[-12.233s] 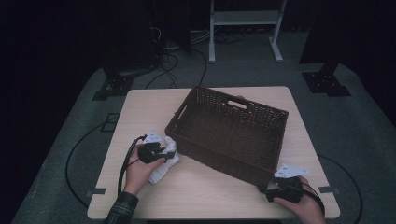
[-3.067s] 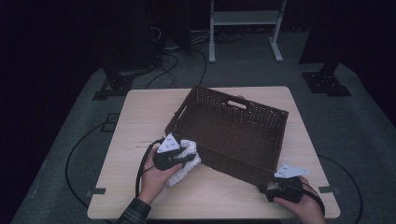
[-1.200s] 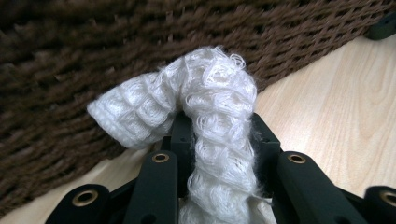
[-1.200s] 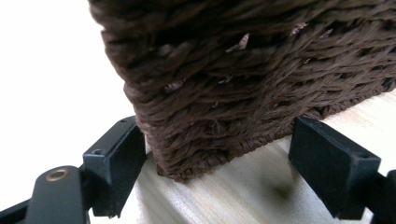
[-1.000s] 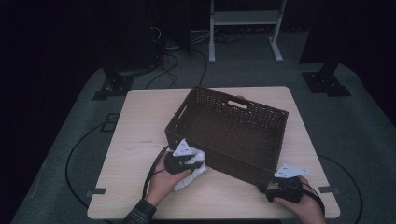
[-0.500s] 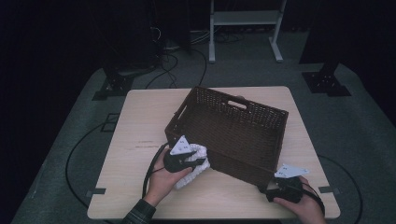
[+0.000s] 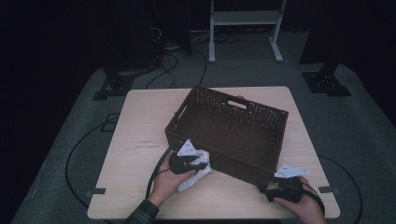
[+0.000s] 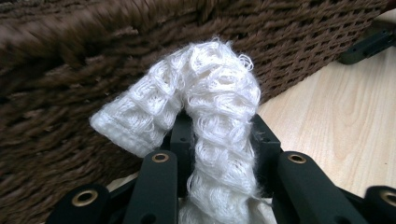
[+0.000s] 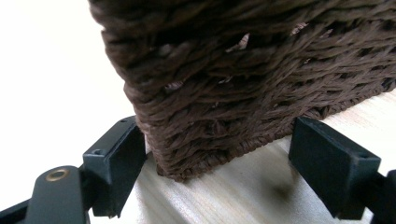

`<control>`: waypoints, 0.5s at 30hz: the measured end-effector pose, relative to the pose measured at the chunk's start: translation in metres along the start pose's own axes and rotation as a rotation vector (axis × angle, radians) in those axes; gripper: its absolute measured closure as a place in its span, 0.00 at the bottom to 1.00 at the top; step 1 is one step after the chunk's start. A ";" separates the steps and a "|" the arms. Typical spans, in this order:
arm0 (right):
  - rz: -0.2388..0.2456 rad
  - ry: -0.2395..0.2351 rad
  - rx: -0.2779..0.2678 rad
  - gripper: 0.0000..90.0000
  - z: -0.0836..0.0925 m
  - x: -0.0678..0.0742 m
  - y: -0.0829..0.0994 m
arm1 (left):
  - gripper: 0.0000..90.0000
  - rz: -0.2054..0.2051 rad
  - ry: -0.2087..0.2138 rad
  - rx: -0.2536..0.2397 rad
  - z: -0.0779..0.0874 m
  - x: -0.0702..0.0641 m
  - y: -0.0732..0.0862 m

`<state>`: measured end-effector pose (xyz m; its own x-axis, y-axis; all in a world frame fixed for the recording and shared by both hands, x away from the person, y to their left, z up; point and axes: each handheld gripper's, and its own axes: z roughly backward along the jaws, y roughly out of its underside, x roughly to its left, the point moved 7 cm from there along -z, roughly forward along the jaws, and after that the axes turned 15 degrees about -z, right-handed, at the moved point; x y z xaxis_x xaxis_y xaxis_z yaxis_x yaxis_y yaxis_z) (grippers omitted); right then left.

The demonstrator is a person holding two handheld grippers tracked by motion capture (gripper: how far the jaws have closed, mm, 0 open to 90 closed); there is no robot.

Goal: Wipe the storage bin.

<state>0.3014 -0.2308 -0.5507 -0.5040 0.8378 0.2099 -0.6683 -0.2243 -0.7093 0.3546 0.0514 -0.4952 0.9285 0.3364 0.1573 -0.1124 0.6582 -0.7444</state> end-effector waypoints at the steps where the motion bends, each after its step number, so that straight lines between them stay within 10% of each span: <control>1: 0.000 0.000 0.000 0.20 0.000 0.000 0.000 | 0.76 -0.001 0.002 0.002 -0.001 0.000 0.001; 15: -0.003 0.000 0.001 0.20 0.000 0.000 0.000 | 0.76 -0.005 0.034 0.076 -0.017 -0.004 0.014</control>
<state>0.3012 -0.2307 -0.5506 -0.5024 0.8383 0.2119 -0.6701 -0.2226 -0.7081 0.3551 0.0475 -0.5173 0.9406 0.3104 0.1376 -0.1328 0.7093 -0.6923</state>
